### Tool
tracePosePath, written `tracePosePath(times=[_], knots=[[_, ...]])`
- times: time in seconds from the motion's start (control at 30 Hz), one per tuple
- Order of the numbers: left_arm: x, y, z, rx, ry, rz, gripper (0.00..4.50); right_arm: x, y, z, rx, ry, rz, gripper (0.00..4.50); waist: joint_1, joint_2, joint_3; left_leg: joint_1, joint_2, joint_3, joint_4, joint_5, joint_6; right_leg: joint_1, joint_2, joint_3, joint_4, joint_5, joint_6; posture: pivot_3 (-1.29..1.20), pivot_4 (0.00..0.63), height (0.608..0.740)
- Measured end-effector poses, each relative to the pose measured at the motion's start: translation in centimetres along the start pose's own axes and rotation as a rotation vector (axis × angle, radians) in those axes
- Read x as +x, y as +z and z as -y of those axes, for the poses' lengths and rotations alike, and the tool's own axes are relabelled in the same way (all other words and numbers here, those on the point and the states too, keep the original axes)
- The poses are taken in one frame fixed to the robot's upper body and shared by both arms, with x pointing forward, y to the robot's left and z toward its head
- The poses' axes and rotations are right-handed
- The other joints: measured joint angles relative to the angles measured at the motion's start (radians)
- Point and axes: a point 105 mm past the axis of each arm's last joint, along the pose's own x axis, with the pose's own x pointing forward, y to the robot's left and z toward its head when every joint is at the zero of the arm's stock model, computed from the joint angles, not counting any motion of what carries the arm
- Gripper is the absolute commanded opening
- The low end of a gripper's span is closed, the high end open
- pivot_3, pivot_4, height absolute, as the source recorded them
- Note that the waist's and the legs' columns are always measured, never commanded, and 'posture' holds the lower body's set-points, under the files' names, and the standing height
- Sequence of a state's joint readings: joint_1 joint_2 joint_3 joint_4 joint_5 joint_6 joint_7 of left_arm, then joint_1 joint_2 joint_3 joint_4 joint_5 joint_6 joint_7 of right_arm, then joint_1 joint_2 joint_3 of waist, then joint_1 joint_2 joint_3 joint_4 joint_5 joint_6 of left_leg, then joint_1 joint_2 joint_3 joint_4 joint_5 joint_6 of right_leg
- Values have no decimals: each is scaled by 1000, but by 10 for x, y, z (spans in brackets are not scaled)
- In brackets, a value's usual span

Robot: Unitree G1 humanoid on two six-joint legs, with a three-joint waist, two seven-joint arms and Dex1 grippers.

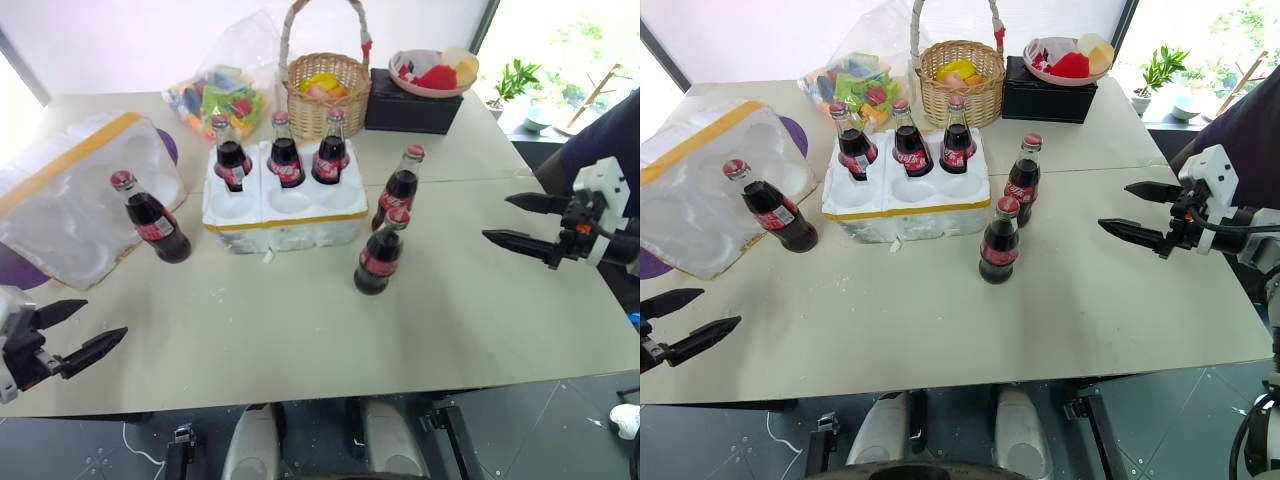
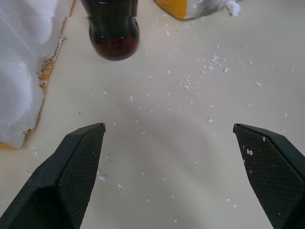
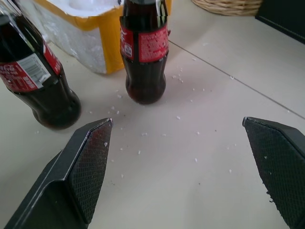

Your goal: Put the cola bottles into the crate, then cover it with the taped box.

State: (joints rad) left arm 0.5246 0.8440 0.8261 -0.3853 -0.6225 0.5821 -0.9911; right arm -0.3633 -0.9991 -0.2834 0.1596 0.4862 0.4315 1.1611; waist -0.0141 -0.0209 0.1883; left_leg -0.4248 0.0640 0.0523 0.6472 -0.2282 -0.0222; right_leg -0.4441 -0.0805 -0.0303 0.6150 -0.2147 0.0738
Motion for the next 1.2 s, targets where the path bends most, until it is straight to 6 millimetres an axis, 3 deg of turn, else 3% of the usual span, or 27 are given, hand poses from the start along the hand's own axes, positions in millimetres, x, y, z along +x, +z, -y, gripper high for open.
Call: tracePosePath(times=[0.47,0.67,0.83,1.0,1.07,1.2], knots=[[10,4,-3,-31,39,64,4489,-1,1,6,-14,-42,20,4500,1,0,0,0,0,0,1,0,0,1,0,0,0,0,0,0,150,740],[15,20,-10,-42,76,162,4489,-2,4,9,15,-35,20,4500,1,1,0,0,0,0,1,0,0,1,0,0,1,0,0,0,150,740],[19,31,-19,-59,136,262,4489,-8,44,4,-47,34,59,4500,1,2,1,0,0,0,1,0,0,0,1,0,2,0,0,0,150,740],[35,43,-27,-56,155,330,4489,-12,122,-48,-175,294,195,4500,2,3,1,1,1,-1,1,0,0,1,2,0,3,0,0,0,150,740],[40,50,-33,-51,173,358,4489,-16,140,-68,-192,382,230,4500,5,2,1,1,1,-1,1,0,0,1,1,0,3,0,0,0,150,740],[57,58,-42,-44,168,380,4489,-24,156,-104,-152,559,252,4500,8,1,0,0,0,0,2,0,0,2,0,0,2,0,0,0,150,740]])
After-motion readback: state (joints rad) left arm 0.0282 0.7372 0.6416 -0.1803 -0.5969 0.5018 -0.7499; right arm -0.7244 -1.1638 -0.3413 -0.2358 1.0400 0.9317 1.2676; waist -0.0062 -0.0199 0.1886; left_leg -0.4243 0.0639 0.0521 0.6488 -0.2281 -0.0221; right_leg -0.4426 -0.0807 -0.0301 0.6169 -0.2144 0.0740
